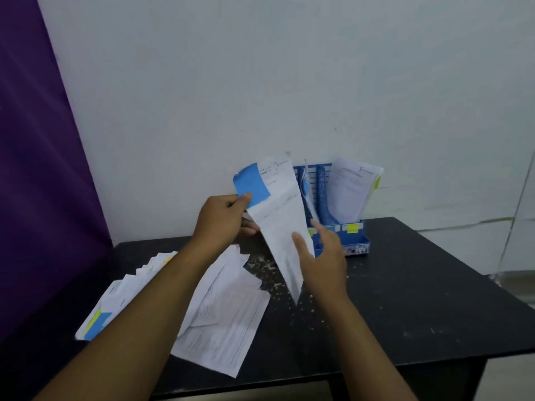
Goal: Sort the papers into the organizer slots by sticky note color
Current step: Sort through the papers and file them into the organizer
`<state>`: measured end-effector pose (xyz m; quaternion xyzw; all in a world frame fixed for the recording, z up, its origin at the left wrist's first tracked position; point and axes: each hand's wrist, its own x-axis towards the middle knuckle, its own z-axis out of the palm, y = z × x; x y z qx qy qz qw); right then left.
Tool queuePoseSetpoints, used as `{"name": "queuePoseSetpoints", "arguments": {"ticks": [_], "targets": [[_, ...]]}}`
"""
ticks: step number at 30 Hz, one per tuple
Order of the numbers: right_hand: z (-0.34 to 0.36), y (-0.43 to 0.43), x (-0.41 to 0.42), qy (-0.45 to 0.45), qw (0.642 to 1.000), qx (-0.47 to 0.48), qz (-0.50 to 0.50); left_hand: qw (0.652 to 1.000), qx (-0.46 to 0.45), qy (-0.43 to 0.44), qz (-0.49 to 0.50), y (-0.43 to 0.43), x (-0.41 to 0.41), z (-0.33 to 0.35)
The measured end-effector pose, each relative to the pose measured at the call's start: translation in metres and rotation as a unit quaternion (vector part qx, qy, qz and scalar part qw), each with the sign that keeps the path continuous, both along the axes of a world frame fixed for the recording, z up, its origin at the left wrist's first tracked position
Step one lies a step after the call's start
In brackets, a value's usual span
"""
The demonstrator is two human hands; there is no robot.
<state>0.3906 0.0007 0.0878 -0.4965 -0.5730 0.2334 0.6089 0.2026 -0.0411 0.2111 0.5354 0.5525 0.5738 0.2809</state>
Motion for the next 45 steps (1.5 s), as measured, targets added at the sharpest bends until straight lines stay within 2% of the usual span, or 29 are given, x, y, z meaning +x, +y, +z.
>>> {"name": "queuePoseSetpoints", "arguments": {"ticks": [3, 8, 11, 18, 27, 31, 35, 42, 45], "targets": [[-0.001, -0.001, 0.001, -0.078, 0.997, -0.025, 0.011, 1.000, 0.021, -0.008, -0.009, 0.014, 0.030, 0.014], [0.004, 0.032, 0.004, -0.162, 0.982, 0.003, -0.096, 0.997, 0.060, -0.033, -0.026, 0.038, 0.063, 0.029], [0.014, 0.059, 0.012, -0.170, 0.975, 0.008, -0.143, 0.996, 0.084, -0.018, -0.024, 0.051, 0.076, 0.037], [0.027, 0.121, 0.031, -0.165, 0.975, 0.021, -0.149, 0.995, 0.095, 0.021, -0.020, 0.103, 0.097, 0.044], [0.028, 0.188, 0.036, -0.165, 0.980, -0.020, -0.108, 0.995, 0.082, 0.047, -0.003, 0.177, 0.109, 0.038], [0.021, 0.234, 0.038, -0.173, 0.979, -0.066, -0.088, 0.991, 0.080, 0.108, -0.005, 0.201, 0.112, 0.034], [0.000, 0.262, 0.043, -0.210, 0.967, -0.128, -0.060, 0.988, 0.055, 0.140, -0.019, 0.211, 0.104, 0.012], [-0.019, 0.262, 0.040, -0.284, 0.945, -0.142, -0.074, 0.992, 0.009, 0.125, -0.014, 0.204, 0.086, -0.033], [-0.016, 0.265, 0.034, -0.249, 0.960, -0.103, -0.074, 0.990, 0.008, 0.138, -0.022, 0.198, 0.080, -0.042]]}}
